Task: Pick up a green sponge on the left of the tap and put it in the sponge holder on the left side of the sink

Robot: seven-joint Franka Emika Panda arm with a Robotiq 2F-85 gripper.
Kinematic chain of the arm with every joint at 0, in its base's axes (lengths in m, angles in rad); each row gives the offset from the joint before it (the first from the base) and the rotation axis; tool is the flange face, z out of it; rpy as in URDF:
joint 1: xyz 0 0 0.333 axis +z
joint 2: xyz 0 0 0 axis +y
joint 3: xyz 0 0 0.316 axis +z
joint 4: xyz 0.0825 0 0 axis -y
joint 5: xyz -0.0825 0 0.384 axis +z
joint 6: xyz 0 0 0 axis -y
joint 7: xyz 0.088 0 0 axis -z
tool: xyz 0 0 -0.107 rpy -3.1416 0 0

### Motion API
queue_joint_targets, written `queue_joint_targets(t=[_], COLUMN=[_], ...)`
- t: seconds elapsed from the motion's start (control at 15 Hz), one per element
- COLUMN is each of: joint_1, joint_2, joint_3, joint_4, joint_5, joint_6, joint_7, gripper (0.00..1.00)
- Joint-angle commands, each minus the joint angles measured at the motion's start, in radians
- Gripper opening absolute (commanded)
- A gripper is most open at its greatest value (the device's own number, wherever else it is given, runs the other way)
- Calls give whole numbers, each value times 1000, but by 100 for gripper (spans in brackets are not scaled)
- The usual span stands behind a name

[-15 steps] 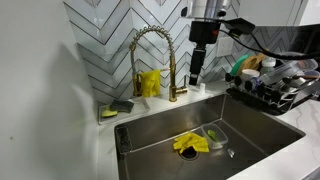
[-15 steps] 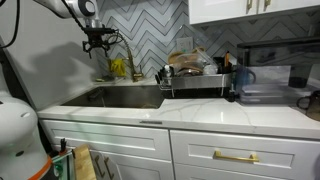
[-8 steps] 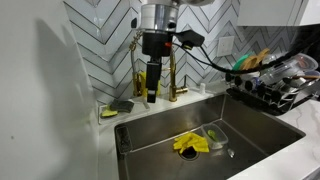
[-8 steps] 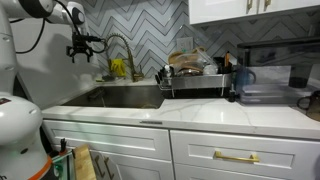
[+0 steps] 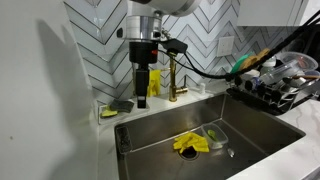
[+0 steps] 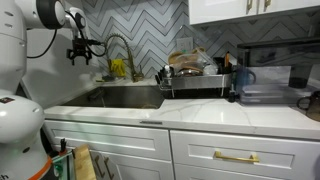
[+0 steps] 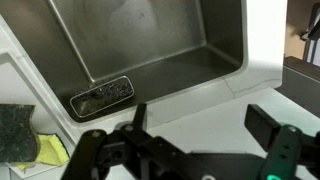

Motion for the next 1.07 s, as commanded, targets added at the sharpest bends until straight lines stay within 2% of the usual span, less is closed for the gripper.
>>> queue_joint_targets(t=[0.0,0.27,0.6,0.67,0.73,0.8,1.0], joint_1=[30,107,194,174,187,171,177], joint_2=[33,131,232,186,203,217,226], joint_3=[-17,-52,-120,-123,-134,-105,-108], joint_4=[39,130,199,152,166,167,184], joint_5=[-44,-222,-318,-260,-272,-296,-298], joint_6=[-12,-16,135,106,125,135,138], joint_7=[-28,-92,-162,-136,-146,-141,-147], gripper=[100,100,100,100,100,100,100])
